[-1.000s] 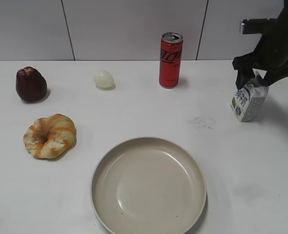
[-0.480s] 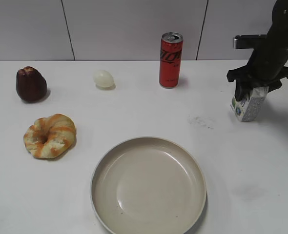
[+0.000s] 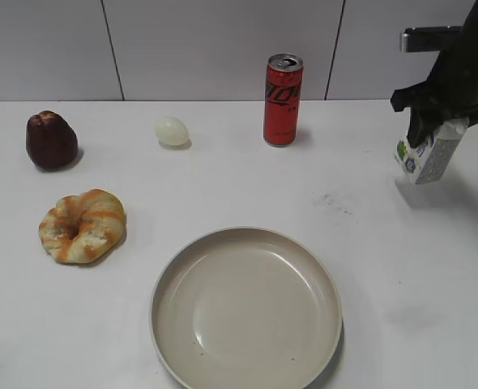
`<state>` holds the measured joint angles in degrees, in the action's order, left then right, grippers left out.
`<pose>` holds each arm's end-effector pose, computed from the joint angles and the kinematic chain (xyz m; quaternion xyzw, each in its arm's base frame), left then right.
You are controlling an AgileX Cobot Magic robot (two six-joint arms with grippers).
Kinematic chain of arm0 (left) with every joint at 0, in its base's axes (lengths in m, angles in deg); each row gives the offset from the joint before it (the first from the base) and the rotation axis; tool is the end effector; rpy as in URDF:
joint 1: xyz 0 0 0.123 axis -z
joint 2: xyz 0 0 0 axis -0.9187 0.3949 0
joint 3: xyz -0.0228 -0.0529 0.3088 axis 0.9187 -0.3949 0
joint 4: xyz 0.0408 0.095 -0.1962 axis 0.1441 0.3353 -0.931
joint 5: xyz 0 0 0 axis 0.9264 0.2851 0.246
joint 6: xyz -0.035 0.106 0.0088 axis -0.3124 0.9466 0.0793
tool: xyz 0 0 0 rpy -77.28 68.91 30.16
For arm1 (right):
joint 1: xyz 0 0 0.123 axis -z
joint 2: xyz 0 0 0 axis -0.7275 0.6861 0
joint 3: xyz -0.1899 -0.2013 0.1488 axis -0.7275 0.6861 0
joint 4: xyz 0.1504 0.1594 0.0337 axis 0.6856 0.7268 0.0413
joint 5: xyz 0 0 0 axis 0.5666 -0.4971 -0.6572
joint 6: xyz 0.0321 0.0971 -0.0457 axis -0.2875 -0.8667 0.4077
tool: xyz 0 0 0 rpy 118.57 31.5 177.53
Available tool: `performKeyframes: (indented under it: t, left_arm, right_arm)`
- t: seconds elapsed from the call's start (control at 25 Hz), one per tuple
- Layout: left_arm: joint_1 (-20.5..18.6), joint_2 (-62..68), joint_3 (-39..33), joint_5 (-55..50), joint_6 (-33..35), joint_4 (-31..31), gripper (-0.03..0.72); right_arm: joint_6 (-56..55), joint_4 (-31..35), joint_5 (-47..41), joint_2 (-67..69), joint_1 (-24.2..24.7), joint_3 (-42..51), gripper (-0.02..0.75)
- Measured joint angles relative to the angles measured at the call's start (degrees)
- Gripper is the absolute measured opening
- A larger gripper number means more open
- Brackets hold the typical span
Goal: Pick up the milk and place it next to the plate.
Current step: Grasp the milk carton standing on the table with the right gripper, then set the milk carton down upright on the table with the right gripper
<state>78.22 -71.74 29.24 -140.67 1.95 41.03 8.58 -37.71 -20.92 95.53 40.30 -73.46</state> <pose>-0.0408 0.0060 0.2483 0.0540 0.8631 -0.0810 0.4955 0.4134 0.0519 0.2242 -0.0377 0.9920 0.0336 0.1156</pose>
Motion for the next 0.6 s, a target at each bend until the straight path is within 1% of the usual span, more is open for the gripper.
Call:
performKeyframes:
  t: [0.12, 0.28, 0.36, 0.52, 0.6]
  left_arm:
    - [0.00, 0.00, 0.00, 0.00, 0.00, 0.00, 0.209]
    - [0.00, 0.00, 0.00, 0.00, 0.00, 0.00, 0.209]
    - [0.00, 0.00, 0.00, 0.00, 0.00, 0.00, 0.209]
    - [0.00, 0.00, 0.00, 0.00, 0.00, 0.00, 0.209]
    - [0.00, 0.00, 0.00, 0.00, 0.00, 0.00, 0.209]
  right_arm:
    - [0.00, -0.54, -2.04, -5.10, -1.89, 1.60, 0.310]
    - [-1.27, -0.49, -0.52, -12.28, -5.75, 9.96, 0.310]
    - [-2.87, -0.42, 2.27, -16.27, -7.50, 16.95, 0.310]
    - [-9.07, -0.22, 11.86, -25.64, -10.73, 32.20, 0.310]
    - [-12.04, -0.55, 14.82, -28.83, -12.37, 38.77, 0.310]
